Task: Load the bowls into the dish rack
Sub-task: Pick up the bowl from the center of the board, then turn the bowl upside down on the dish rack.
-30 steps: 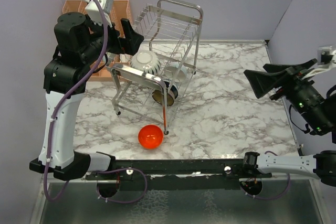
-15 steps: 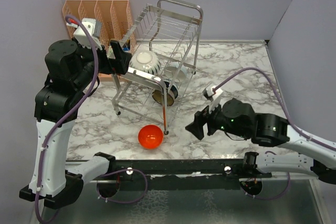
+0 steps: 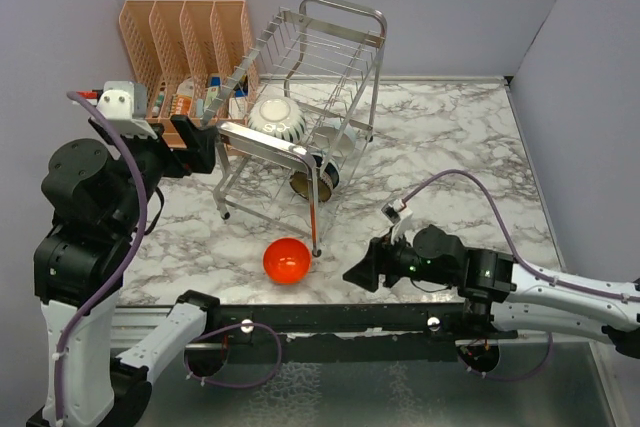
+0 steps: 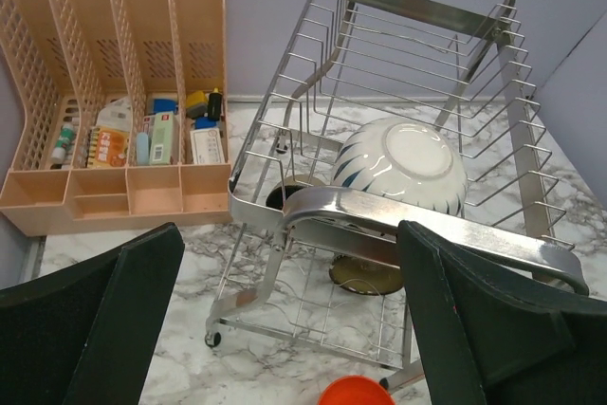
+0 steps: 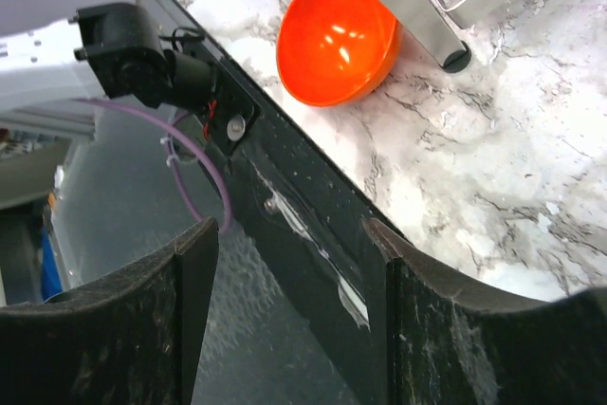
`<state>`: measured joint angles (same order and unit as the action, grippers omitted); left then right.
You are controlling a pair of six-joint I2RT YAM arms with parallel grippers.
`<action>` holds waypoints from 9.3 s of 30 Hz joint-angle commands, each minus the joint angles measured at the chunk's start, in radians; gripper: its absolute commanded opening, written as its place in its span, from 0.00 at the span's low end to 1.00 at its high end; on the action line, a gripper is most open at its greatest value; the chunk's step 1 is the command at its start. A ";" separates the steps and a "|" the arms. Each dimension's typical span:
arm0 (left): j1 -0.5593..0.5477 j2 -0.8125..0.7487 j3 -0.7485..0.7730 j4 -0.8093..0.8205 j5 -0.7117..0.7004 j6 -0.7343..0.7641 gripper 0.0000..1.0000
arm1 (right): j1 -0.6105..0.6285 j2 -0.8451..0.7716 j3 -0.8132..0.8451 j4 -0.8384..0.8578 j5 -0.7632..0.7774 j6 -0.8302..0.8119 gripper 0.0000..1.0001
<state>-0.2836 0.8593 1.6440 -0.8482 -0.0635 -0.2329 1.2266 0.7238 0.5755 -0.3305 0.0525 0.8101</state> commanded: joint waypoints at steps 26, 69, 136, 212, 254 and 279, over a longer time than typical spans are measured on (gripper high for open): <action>-0.003 -0.135 -0.103 -0.087 -0.007 -0.014 0.97 | 0.285 0.681 0.141 0.359 0.593 0.453 0.54; -0.002 -0.191 -0.153 -0.104 -0.056 0.055 0.98 | 0.185 0.884 0.147 0.435 0.555 0.478 0.01; -0.005 -0.115 -0.052 -0.056 -0.086 0.069 0.99 | 0.200 0.487 0.798 -1.078 1.467 0.741 0.01; -0.004 -0.005 0.029 0.021 0.009 0.106 0.99 | -0.417 0.988 1.149 0.991 0.283 -1.874 0.01; -0.008 0.141 -0.166 1.334 1.006 -0.472 0.99 | -0.418 0.514 1.049 0.461 -0.360 -0.979 0.01; -0.017 0.199 -0.189 1.235 0.890 -0.496 0.99 | -0.418 0.549 1.085 0.510 -0.335 -0.906 0.01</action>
<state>-0.2905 1.0557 1.4567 0.3660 0.8227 -0.6979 0.8074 1.2594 1.6184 0.1207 -0.3038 -0.1242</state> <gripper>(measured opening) 0.992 0.029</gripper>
